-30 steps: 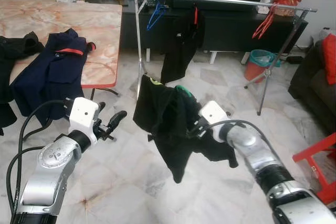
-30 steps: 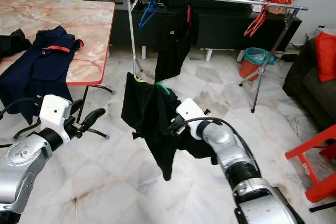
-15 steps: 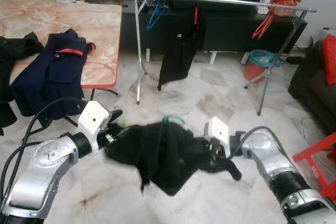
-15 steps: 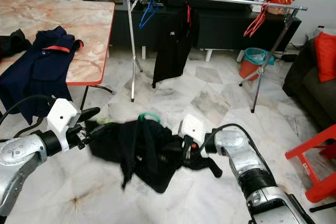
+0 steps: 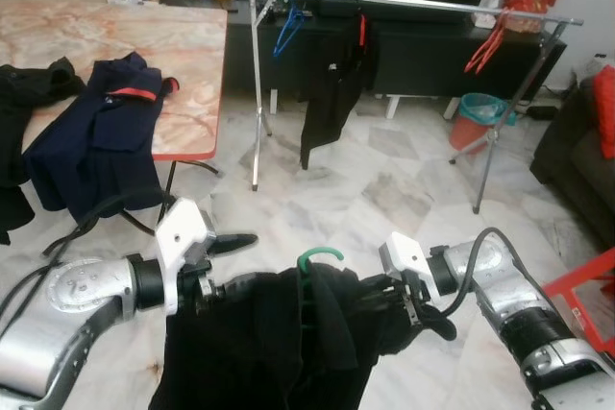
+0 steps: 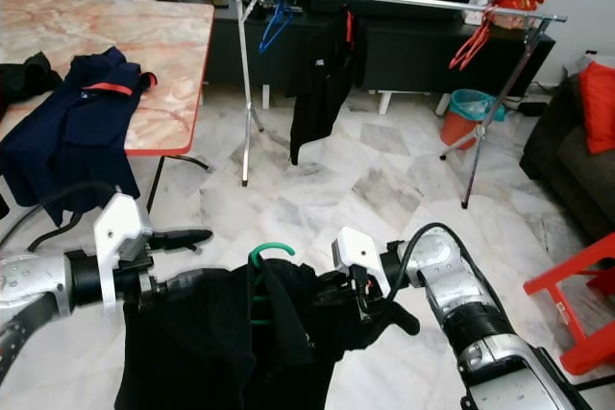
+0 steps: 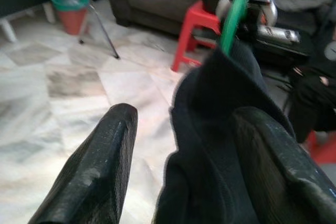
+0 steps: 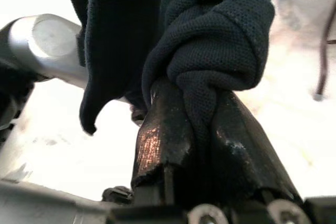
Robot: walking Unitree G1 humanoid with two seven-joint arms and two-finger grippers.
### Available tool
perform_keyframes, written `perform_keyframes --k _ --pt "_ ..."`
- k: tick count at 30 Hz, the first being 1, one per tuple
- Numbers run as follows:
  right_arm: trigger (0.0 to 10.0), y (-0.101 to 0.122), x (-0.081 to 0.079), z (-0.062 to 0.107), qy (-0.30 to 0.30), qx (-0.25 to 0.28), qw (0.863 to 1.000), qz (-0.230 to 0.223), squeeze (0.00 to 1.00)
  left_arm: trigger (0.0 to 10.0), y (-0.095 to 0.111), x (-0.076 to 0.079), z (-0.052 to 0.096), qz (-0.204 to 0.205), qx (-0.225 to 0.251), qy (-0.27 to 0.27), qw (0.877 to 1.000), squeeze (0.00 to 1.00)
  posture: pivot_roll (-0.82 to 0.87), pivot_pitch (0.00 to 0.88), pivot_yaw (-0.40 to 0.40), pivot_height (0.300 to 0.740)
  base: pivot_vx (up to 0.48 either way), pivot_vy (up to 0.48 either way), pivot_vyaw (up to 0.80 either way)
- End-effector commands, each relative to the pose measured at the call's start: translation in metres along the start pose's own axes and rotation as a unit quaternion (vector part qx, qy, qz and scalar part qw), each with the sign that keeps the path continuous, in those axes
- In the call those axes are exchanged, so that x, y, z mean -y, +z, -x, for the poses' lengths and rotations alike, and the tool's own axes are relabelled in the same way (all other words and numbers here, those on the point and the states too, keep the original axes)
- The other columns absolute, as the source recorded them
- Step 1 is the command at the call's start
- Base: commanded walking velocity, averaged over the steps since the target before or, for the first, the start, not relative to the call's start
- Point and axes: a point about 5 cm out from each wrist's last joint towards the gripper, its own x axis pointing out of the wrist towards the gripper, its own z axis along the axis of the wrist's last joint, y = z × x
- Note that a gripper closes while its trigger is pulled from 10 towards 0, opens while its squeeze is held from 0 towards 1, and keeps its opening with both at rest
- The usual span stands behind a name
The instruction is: Hang hanger
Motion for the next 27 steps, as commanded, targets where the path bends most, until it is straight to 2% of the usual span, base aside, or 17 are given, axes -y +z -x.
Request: perform_keyframes --k 1,8,9,11,12,20,27 --pt "10.0 0.012 0.002 0.006 0.026 0.003 0.999 0.024 0.0 10.0 -0.005 0.002 -0.004 -0.012 -0.027 -0.012 0.999 0.0 0.24 0.0 -0.137 0.74 0.0 0.0 0.0" --pt "10.0 0.008 0.0 0.007 0.041 -0.035 0.998 0.031 0.0 10.0 -0.006 0.005 -0.011 -0.002 -0.029 -0.04 0.999 0.0 0.23 0.0 -0.152 0.74 0.0 0.0 0.0" --pt "10.0 0.007 0.0 0.007 0.045 -0.041 0.998 0.033 0.0 10.0 -0.004 0.007 -0.013 0.003 -0.022 -0.052 0.998 0.7 0.23 0.0 -0.154 0.74 0.0 0.0 0.0" --pt "10.0 0.007 0.0 0.007 0.046 -0.043 0.997 0.033 0.0 10.0 -0.003 0.008 -0.014 0.005 -0.019 -0.058 0.998 0.7 0.23 0.0 -0.155 0.74 0.0 0.0 0.0" --pt "10.0 0.007 0.0 0.006 0.049 -0.045 0.997 0.034 0.0 10.0 -0.003 0.009 -0.015 0.003 -0.024 -0.068 0.997 1.0 0.23 0.0 -0.157 0.74 0.0 0.0 0.0" --pt "10.0 0.011 0.002 0.002 0.053 -0.041 0.997 0.042 0.0 10.0 -0.01 0.017 -0.019 0.002 -0.052 -0.095 0.994 1.0 0.23 0.0 -0.161 0.74 0.0 0.0 0.0" --pt "10.0 0.017 0.004 -0.001 0.054 -0.035 0.996 0.054 0.0 10.0 -0.018 0.018 -0.023 0.007 -0.069 -0.092 0.993 1.0 0.23 0.0 -0.159 0.74 0.0 0.0 0.0"
